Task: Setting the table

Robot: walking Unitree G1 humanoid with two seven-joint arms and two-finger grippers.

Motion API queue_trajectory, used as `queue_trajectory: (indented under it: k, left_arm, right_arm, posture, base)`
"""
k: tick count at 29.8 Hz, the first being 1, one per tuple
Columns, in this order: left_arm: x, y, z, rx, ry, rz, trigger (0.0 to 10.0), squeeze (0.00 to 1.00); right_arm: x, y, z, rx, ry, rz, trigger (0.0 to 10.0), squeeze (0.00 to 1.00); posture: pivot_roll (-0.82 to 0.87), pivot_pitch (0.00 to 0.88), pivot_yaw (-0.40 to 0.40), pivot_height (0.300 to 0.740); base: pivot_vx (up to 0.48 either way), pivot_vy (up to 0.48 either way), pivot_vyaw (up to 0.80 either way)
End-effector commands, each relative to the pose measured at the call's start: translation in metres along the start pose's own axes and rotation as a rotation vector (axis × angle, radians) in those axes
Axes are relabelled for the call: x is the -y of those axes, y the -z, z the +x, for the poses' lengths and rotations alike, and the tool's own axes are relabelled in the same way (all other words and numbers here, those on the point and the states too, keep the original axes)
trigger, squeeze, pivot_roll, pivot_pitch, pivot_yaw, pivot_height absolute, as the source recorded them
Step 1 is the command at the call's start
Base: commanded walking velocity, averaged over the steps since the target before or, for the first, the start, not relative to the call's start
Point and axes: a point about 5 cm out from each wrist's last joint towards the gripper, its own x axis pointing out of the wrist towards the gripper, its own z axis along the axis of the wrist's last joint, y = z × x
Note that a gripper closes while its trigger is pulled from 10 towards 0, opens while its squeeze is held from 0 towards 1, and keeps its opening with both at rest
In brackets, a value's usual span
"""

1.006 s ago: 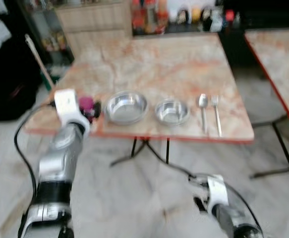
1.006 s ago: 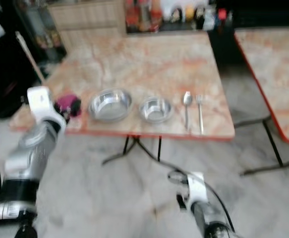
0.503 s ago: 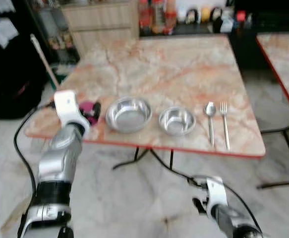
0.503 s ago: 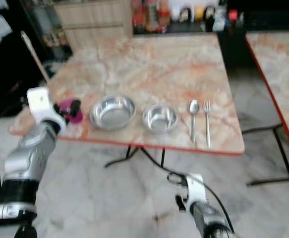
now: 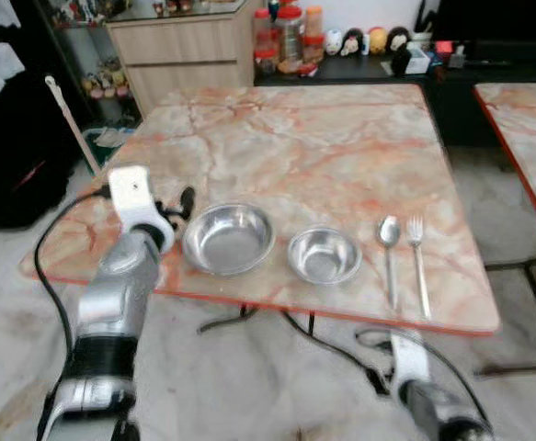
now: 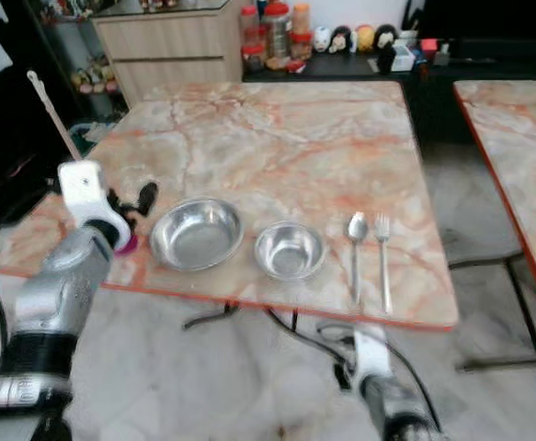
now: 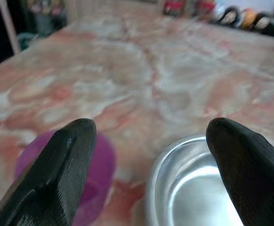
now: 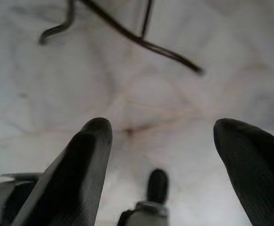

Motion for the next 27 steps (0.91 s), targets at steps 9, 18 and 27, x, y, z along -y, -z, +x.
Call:
queue_trajectory:
  k: [9,18,27]
  left_arm:
    - [-0.004,0.008,-0.004,-0.137,-0.079,-0.016,10.0,0.00]
    - [-0.001,0.019,0.001,-0.264,-0.084,-0.064,10.0,0.18]
    - [0.018,-0.004,0.011,-0.118,0.050,-0.084,10.0,0.00]
  right_arm:
    - [0.004,0.004,-0.001,-0.014,0.005,0.004,10.0,0.00]
    - [0.003,0.005,-0.001,-0.015,0.001,0.013,10.0,0.00]
    - [0.003,0.006,-0.001,-0.015,-0.003,0.019,10.0,0.00]
  posture:
    - [0.03,0.058,0.097,0.740]
    - [0.02,0.046,0.104,0.740]
    - [0.02,0.033,0.109,0.740]
  base:
    - [0.000,0.000,0.00]
    - [0.000,0.000,0.00]
    - [0.000,0.000,0.00]
